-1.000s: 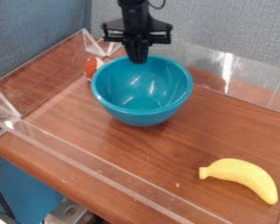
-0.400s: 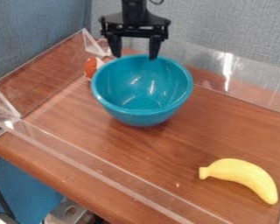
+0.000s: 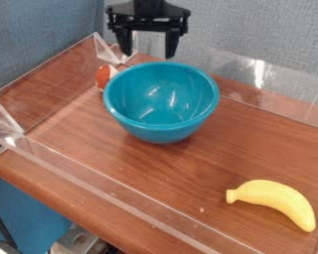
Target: Put the mushroom in the blue bowl
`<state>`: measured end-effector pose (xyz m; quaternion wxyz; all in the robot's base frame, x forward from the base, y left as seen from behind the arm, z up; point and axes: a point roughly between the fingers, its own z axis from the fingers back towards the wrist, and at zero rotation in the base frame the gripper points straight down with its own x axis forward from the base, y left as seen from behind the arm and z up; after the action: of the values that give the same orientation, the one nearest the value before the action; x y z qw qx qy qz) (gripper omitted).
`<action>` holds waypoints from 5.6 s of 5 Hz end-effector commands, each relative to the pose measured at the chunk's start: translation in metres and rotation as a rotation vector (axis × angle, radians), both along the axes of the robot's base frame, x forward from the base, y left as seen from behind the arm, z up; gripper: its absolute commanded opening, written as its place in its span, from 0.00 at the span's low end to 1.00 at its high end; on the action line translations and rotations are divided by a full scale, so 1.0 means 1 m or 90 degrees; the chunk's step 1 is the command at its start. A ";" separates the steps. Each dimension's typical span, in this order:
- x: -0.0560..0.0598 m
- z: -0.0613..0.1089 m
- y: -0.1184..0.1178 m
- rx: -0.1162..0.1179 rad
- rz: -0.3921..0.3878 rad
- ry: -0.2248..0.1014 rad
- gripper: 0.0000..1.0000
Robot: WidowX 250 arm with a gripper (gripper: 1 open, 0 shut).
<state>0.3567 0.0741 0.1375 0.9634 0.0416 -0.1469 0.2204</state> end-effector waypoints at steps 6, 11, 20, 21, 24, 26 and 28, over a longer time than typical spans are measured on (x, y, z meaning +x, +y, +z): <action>-0.027 0.036 -0.030 0.016 -0.094 -0.049 1.00; -0.039 0.056 -0.025 0.006 -0.048 -0.052 1.00; -0.045 0.050 -0.026 0.004 -0.131 -0.042 1.00; -0.049 0.049 -0.030 0.004 -0.137 -0.045 1.00; -0.043 0.049 -0.055 -0.002 -0.172 -0.055 1.00; -0.023 0.040 -0.013 0.004 -0.196 -0.033 1.00; 0.008 0.028 0.055 0.027 -0.143 -0.030 1.00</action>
<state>0.3596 0.1253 0.1416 0.9836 0.0303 -0.1420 0.1071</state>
